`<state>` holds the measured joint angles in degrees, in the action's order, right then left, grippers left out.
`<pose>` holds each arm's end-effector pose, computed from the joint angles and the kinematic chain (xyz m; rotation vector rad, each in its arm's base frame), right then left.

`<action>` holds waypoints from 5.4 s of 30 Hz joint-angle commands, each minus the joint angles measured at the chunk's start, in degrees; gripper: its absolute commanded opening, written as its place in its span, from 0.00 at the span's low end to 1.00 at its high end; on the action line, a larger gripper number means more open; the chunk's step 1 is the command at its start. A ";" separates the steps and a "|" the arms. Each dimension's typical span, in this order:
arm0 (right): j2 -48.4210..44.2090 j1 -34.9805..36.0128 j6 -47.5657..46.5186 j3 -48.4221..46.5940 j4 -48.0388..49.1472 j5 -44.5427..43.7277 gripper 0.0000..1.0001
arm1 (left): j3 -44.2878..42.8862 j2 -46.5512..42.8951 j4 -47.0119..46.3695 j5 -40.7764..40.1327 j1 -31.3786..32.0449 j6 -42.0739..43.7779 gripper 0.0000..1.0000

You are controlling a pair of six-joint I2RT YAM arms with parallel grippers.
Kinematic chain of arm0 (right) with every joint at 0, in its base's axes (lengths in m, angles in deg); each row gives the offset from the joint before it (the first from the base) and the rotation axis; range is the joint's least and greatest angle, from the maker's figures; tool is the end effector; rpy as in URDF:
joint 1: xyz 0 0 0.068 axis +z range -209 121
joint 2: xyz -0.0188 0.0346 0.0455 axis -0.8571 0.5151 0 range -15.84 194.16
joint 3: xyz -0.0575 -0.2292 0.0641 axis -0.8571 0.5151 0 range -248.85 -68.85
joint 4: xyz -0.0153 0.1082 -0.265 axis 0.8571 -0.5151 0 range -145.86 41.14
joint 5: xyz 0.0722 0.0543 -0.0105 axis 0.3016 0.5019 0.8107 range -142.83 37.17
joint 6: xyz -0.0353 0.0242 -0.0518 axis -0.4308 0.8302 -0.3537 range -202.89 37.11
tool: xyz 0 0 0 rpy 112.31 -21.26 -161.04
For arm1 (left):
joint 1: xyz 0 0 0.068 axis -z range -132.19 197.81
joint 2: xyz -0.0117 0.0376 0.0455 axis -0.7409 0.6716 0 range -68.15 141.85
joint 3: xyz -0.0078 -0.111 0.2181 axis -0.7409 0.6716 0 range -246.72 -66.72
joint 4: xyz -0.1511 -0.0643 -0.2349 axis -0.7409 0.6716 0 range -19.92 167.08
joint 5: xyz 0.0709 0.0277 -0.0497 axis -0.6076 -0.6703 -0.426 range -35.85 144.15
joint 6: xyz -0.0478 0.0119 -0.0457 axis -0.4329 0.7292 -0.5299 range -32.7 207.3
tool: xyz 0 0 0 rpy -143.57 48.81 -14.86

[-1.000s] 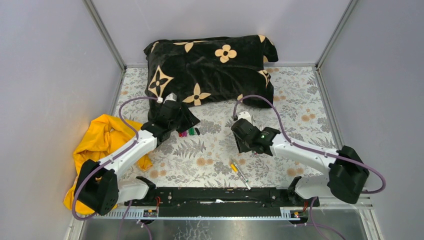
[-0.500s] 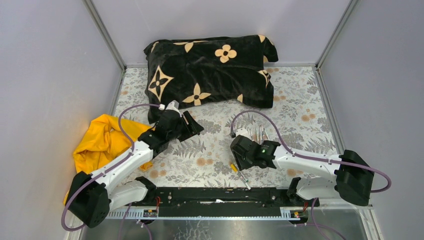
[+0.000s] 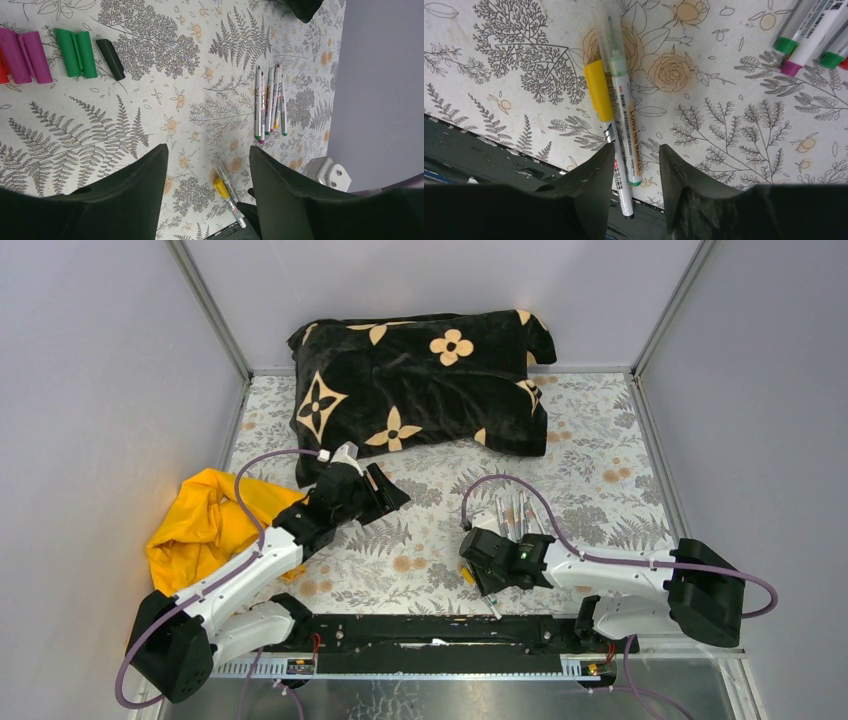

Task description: Open the pen caps

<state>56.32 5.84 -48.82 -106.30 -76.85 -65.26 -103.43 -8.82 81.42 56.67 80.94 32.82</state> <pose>0.1224 0.2336 0.1194 -0.6366 2.5780 0.3018 0.2329 -0.1549 0.1953 -0.4019 2.2783 -0.8891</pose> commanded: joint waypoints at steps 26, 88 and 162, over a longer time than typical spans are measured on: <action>3.84 3.54 1.73 -0.50 0.03 -0.67 0.46 | 1.19 0.79 -3.81 -1.49 0.89 -0.98 0.67; 13.41 -6.57 4.76 -11.53 5.18 -9.23 0.48 | 1.73 2.59 -4.92 -2.03 0.89 -0.88 0.67; -0.53 -8.67 -0.89 -8.16 7.94 2.76 0.06 | -0.90 12.90 -17.67 8.26 3.48 -5.13 0.82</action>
<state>56.78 -3.51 -48.56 -113.50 -71.64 -65.67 -102.40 2.94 69.29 63.14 83.23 29.02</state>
